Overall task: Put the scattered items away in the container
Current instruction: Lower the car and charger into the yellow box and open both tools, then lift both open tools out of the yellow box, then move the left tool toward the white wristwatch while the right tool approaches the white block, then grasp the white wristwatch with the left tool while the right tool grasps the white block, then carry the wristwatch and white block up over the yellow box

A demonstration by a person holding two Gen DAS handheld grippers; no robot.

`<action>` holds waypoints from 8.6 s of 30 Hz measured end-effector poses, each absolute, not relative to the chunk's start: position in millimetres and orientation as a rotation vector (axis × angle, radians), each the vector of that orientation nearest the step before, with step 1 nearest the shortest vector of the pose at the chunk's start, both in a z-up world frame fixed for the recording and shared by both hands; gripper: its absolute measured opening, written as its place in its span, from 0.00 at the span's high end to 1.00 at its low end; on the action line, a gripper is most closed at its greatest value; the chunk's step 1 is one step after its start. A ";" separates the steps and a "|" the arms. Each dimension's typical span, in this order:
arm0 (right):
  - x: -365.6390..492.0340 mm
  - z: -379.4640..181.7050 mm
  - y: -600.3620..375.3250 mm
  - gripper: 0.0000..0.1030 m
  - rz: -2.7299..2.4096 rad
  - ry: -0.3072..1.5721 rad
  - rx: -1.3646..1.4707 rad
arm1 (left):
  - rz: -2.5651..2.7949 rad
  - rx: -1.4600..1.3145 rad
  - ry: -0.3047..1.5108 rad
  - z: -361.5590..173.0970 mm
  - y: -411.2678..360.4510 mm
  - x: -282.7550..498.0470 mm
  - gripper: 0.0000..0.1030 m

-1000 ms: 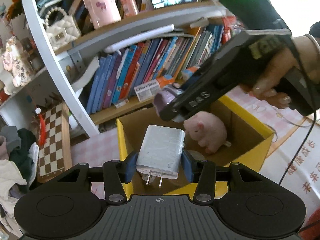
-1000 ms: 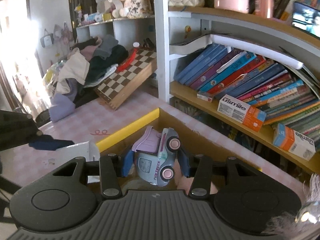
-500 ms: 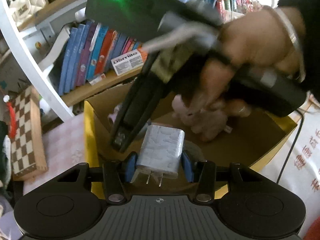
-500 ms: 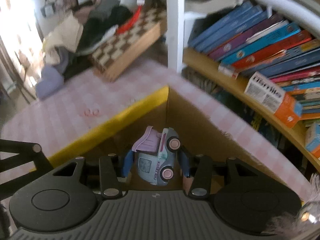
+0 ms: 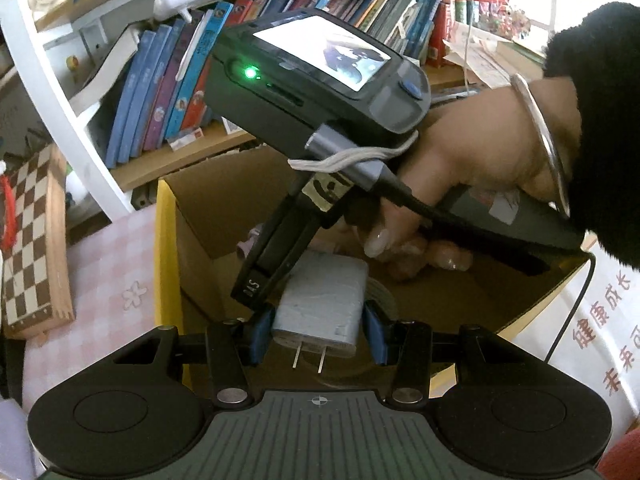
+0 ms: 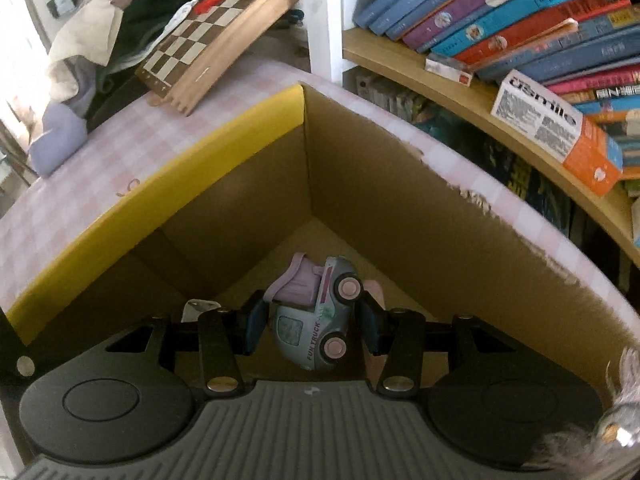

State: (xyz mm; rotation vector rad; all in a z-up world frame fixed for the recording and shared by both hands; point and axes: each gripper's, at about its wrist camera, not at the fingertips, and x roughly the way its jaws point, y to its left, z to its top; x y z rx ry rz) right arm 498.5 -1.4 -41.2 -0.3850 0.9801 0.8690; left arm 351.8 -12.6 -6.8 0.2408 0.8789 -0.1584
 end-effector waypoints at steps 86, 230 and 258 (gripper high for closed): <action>155.2 -16.8 -143.4 0.14 0.229 0.811 -0.118 | -0.192 0.175 0.689 -17.9 50.7 118.1 0.19; 221.8 -30.7 -124.7 0.53 0.604 0.880 -0.148 | -0.125 -0.031 0.746 -31.8 60.5 164.1 0.37; 274.0 70.5 -154.6 0.53 0.562 0.602 -0.148 | -0.178 -0.016 0.511 47.2 34.9 215.8 0.37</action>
